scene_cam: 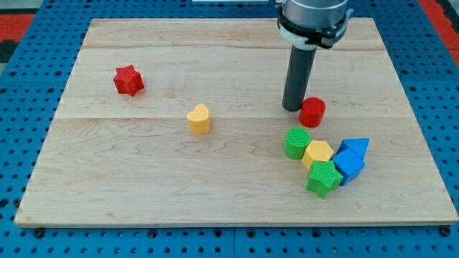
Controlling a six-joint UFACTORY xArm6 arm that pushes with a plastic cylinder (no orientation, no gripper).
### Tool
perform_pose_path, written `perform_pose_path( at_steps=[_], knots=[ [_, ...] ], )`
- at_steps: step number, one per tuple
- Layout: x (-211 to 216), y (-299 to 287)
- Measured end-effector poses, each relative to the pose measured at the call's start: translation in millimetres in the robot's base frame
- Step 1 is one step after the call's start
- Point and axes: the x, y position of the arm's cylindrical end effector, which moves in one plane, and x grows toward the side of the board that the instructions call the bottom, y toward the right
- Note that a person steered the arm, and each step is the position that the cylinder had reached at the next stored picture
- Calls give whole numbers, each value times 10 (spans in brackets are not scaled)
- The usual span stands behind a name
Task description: Move the yellow heart above the green circle
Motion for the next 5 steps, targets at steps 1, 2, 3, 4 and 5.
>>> perform_pose_path(
  at_steps=[1, 2, 3, 4, 5],
  knots=[
    [-280, 10],
    [-157, 374],
    [163, 432],
    [144, 348],
    [-76, 371]
  ],
)
